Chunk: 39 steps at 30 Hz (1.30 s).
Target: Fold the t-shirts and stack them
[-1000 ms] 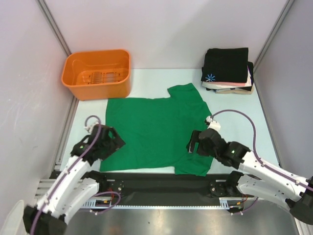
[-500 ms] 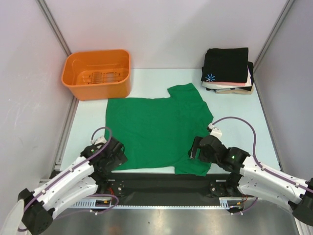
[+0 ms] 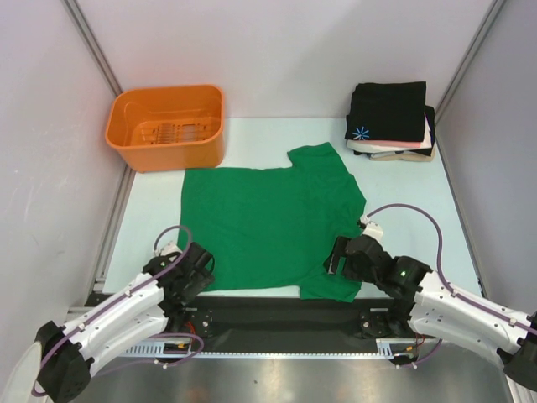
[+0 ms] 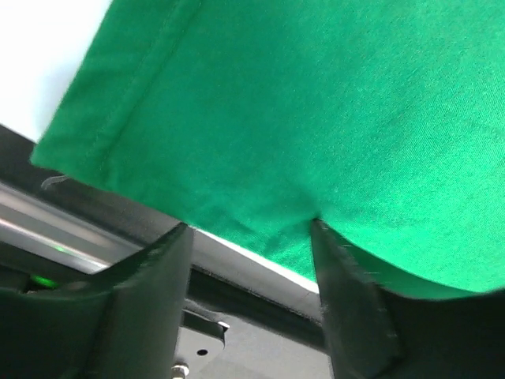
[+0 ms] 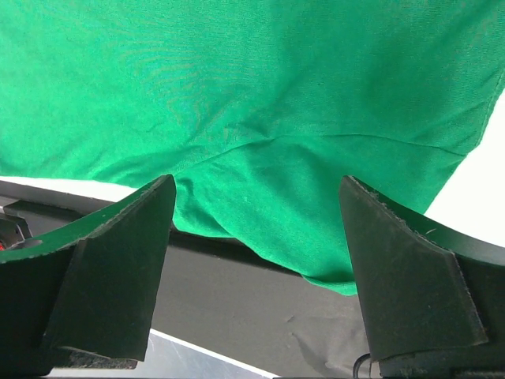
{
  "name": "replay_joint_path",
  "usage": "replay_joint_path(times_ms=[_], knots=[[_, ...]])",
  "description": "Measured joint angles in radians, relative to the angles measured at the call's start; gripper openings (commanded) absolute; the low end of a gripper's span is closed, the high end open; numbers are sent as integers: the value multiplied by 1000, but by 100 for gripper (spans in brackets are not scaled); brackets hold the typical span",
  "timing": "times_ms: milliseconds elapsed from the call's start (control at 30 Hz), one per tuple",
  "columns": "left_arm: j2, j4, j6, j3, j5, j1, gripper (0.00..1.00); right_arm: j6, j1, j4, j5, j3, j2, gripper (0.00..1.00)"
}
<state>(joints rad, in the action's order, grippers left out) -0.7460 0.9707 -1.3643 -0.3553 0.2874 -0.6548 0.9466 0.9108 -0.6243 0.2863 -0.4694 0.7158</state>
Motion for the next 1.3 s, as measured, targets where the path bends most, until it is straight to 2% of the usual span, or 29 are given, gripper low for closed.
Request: replay_joint_path(times_ms=[33,133,200,333,500,700,800,900,933,1000,1033,1100,1300], knots=[[5,6,0,0,0,3,58,0,0,-1,0,0,1,88],[5,27,-3,-5,-13,18,29,3,0,-6,0,0,1,85],[5,48,10,-13,-28,29,21,6,0,-13,0,0,0,83],[6,56,49,-17,-41,40,16,42,0,-39,-2,10,0,77],[14,52,83,-17,-43,41,5,117,42,-113,1,39,3,75],[44,42,126,-11,-39,43,3,214,138,-190,21,55,43,75],[54,-45,133,-7,6,55,3,250,171,-206,26,71,46,72],[61,-100,139,-6,28,61,0,265,181,-208,36,78,47,54],[67,-112,143,-6,32,63,0,270,181,-204,40,78,47,39],[76,-131,146,-6,36,64,0,269,181,-193,48,78,50,27],[82,-137,151,-6,39,64,0,267,181,-184,53,78,53,13],[86,-147,161,-6,40,64,0,261,181,-166,68,78,55,0],[59,-149,201,-38,27,71,0,225,179,-165,137,-2,76,0]])
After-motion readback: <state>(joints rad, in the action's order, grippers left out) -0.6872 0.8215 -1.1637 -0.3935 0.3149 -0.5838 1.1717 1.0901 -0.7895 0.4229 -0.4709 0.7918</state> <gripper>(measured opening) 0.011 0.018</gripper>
